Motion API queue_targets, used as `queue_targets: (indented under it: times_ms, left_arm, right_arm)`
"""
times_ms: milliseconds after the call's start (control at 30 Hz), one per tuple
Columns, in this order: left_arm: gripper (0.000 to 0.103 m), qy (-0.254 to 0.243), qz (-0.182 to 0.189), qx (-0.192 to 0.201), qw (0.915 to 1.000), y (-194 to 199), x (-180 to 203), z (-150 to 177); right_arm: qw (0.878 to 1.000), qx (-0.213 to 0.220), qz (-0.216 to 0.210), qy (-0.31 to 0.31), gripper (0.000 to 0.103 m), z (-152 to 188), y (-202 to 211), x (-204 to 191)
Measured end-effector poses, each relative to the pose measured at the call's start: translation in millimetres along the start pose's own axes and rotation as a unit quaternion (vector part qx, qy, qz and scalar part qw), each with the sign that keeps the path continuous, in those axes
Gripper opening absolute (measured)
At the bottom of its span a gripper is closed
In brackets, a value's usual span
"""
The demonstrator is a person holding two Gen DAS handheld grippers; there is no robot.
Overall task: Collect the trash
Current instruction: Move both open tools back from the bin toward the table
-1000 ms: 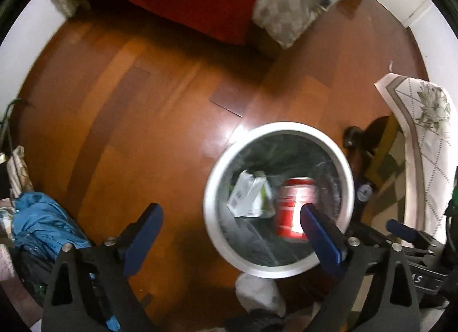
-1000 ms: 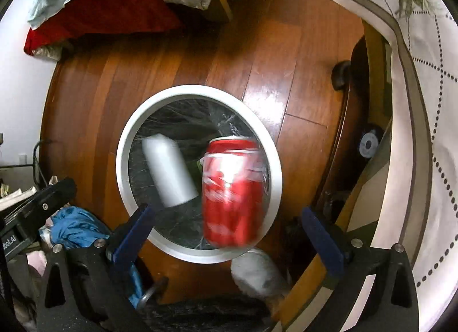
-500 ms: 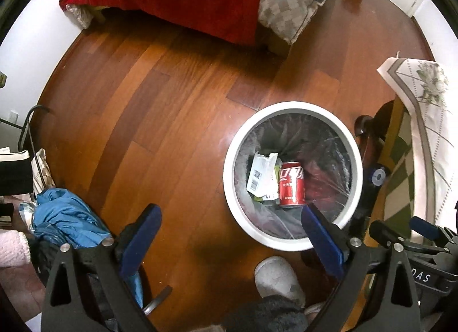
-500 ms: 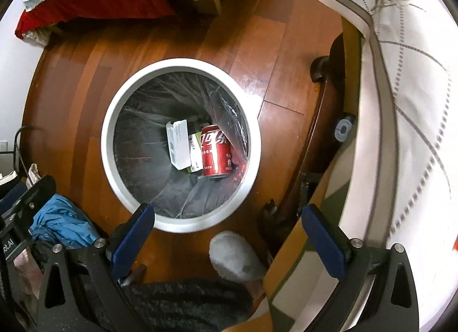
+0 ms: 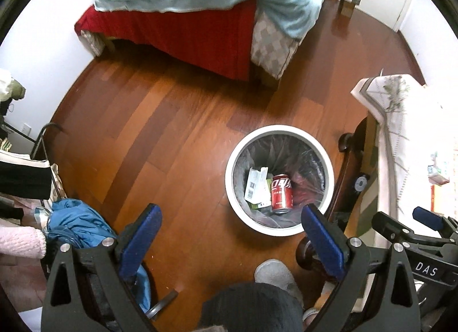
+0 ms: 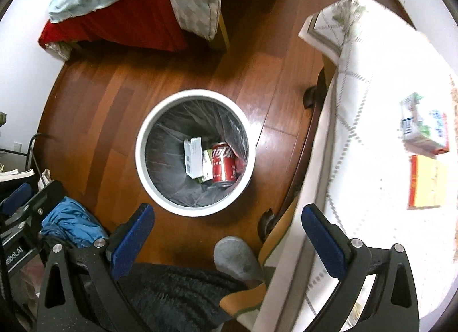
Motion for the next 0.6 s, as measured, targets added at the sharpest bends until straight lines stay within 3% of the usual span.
queue_targets:
  times_ms: [400,600]
  left_arm:
    - [0.1,-0.03,0.011,0.07,0.997,93.9,38.5,9.0]
    - [0.1,-0.042,0.017,0.099,0.994,122.9,77.2,15.8]
  right_arm:
    - [0.995,0.087,-0.036,-0.016,0.103,23.3,107.5,32.9]
    - [0.987,0.109,-0.095,-0.071,0.103,46.1,152.0,76.0]
Point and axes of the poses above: each gripper's, at about its wrist camera, not at the fingertips, and y roughly against the way its jaws point, x to its right, z to its underside, the point moved 7 cm from there along -y, roughly the way its jaws point, and after that the axes turned 12 degrees about z, right-handed, at the moved point
